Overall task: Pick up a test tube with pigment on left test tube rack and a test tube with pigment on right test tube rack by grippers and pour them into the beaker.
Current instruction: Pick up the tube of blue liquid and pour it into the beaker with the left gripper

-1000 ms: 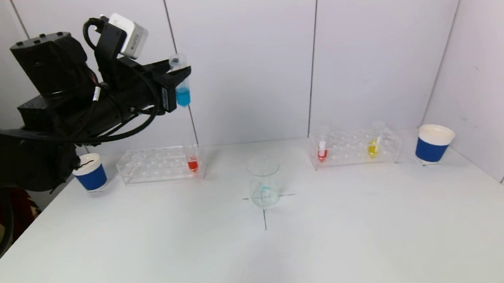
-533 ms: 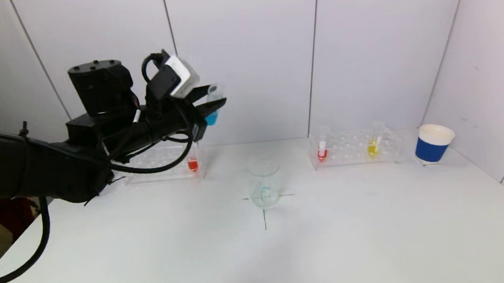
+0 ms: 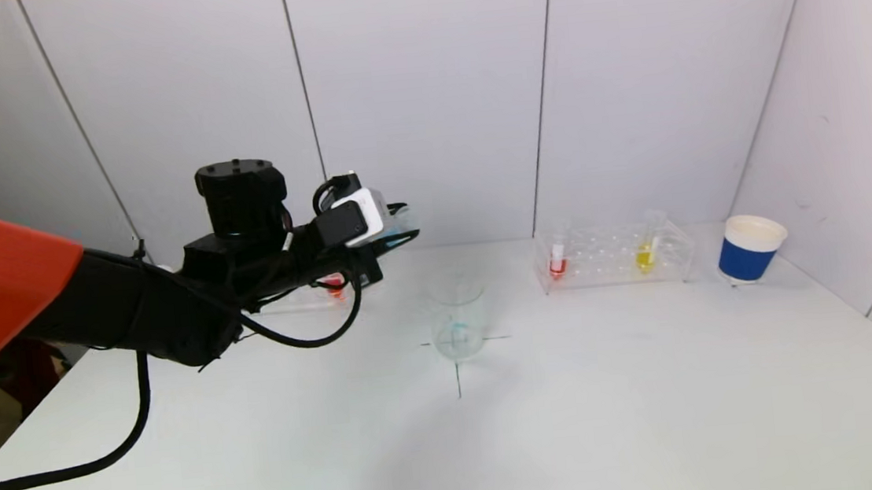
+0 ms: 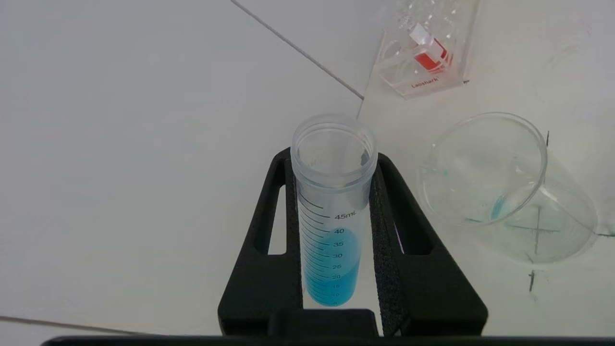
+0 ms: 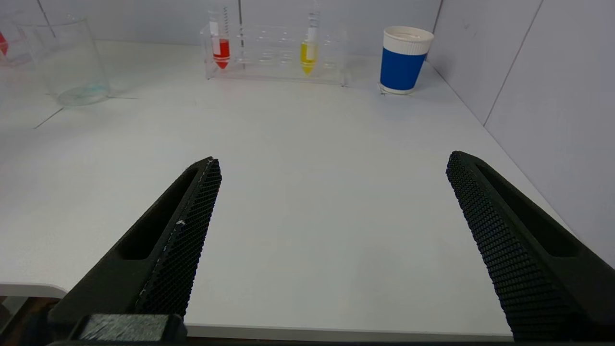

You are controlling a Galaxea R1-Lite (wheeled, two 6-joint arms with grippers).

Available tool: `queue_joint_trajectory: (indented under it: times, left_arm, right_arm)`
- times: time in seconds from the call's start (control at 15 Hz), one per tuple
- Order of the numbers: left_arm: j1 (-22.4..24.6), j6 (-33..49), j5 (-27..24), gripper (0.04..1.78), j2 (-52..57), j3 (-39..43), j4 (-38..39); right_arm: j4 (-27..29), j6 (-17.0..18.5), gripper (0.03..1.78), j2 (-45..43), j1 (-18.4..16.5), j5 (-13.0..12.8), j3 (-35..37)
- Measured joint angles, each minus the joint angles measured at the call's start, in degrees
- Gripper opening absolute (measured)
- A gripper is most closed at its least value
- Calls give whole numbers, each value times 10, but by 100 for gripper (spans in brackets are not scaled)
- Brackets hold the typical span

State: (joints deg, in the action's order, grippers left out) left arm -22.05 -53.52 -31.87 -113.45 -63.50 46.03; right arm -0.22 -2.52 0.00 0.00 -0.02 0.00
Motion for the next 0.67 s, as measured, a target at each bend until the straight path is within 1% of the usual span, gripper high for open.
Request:
queue_joint_trajectory:
  times: [0.07,0.27,0.53,0.67]
  left_arm:
    - [-3,-14,-2,43,-7,-3,0]
    - [-5,-60,-32,43,-29,-20,0]
    - [-7,-131,-44,43,-67,-48,5]
    - [-7,-153,-52,43,-79,-62,6]
  right_arm:
    - [0,0,171,0,0,0,0]
    - [0,0,171,0,0,0,0]
    - [0,0,171,0,0,0,0]
    - [0,0,171,0,0,0,0]
